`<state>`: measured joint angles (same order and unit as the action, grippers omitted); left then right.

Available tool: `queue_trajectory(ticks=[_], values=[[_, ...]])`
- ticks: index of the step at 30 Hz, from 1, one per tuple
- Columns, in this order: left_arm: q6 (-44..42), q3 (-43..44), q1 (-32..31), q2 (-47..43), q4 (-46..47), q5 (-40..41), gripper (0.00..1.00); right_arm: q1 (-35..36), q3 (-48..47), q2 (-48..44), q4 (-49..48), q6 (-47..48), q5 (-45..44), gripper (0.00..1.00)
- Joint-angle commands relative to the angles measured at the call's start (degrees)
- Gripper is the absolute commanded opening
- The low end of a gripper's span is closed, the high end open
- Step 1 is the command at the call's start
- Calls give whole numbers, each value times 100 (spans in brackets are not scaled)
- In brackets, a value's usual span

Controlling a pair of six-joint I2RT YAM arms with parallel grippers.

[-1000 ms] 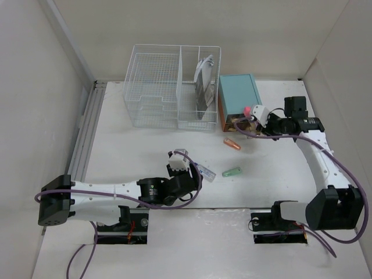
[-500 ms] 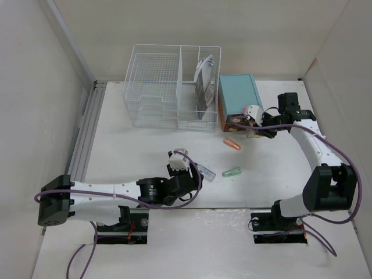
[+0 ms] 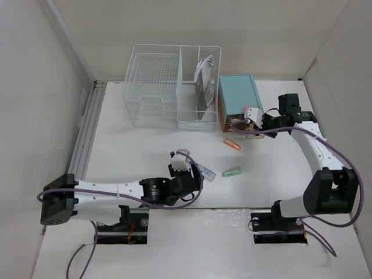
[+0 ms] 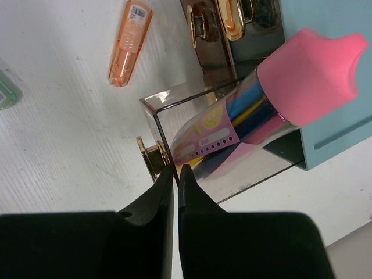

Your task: Organize the desk

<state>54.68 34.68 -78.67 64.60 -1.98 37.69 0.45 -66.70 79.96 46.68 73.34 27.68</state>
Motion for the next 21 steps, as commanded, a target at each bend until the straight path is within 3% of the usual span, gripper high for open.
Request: queue_trajectory(ticks=[1, 21], values=[[-106, 312, -25, 9, 145, 54, 58, -27, -10, -280, 254, -215, 71, 0], [-282, 505, -25, 194, 251, 1, 58, -27, 509, -824, 764, 22, 18, 0]])
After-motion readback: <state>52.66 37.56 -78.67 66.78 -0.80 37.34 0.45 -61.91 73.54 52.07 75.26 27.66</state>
